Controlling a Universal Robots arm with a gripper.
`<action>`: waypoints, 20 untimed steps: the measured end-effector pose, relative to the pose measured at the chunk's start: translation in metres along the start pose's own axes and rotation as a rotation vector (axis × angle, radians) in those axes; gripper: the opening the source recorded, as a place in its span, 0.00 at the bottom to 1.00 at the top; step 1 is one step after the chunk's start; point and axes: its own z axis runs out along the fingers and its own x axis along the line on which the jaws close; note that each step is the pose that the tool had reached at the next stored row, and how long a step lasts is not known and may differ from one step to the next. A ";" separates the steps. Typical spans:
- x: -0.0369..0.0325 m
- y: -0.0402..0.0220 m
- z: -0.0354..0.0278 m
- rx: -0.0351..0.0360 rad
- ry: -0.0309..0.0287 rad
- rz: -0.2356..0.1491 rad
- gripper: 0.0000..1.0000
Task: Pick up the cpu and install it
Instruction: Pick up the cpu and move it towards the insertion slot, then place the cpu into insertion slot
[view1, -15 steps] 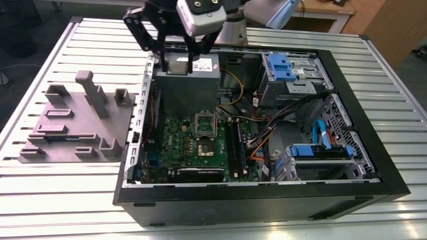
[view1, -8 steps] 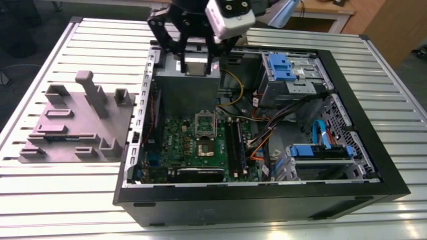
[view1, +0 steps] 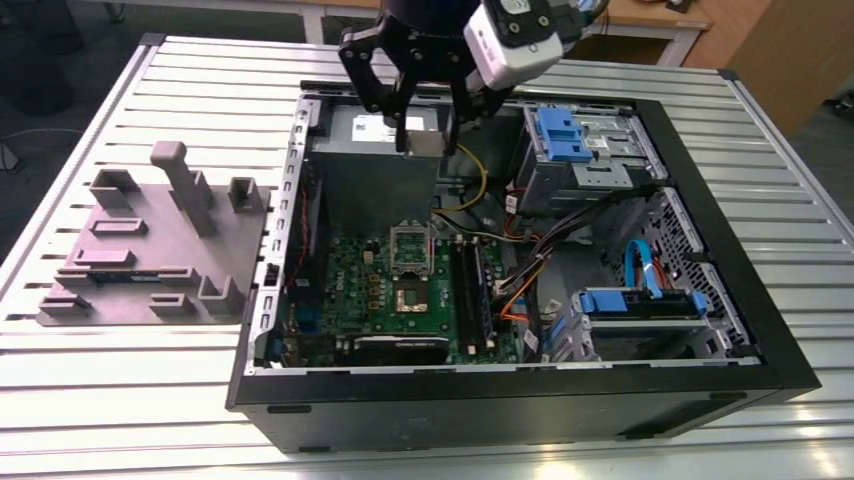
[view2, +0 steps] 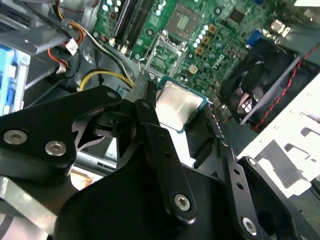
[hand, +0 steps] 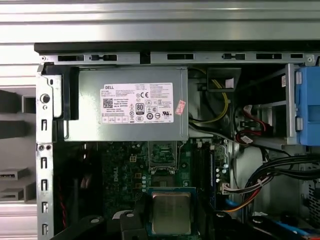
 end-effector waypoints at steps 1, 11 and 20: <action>-0.0004 -0.0024 0.0006 -0.0001 -0.0001 0.000 0.48; -0.0005 -0.0053 0.0016 -0.0001 -0.0001 0.000 0.48; -0.0005 -0.0087 0.0055 -0.0001 -0.0004 0.000 0.48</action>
